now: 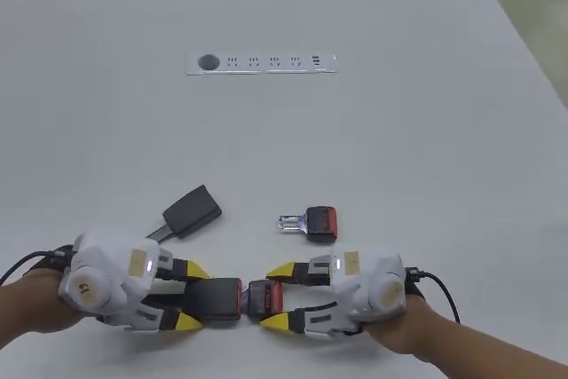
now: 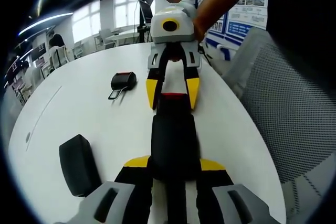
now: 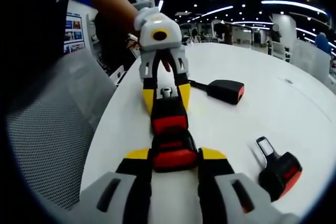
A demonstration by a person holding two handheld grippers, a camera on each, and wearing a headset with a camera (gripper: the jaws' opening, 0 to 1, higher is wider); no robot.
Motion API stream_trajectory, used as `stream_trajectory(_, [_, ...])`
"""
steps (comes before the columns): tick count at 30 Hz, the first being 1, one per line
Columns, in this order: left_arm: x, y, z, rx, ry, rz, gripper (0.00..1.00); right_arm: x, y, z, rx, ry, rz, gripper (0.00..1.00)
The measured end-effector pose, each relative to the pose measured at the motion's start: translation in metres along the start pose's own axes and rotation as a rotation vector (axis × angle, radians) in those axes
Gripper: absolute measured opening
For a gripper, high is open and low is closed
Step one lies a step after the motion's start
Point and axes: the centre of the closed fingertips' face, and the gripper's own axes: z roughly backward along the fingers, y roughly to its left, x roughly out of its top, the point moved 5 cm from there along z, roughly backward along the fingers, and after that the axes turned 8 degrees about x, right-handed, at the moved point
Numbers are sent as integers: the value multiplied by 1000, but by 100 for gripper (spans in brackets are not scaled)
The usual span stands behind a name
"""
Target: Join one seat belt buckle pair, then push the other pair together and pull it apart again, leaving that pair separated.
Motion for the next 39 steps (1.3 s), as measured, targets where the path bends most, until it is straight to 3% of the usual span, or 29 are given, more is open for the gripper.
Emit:
stream_trajectory(15, [0,0,0,-7,-12,6,32,-2,-1,1,4,-24,-13,33])
stream_trajectory(26, [0,0,0,-7,5,20,33,-1,0,0,3,-16,-13,33])
stream_trajectory(39, [4,-3,-1,11,54,3,34,7,1,-2,2,46,1,36])
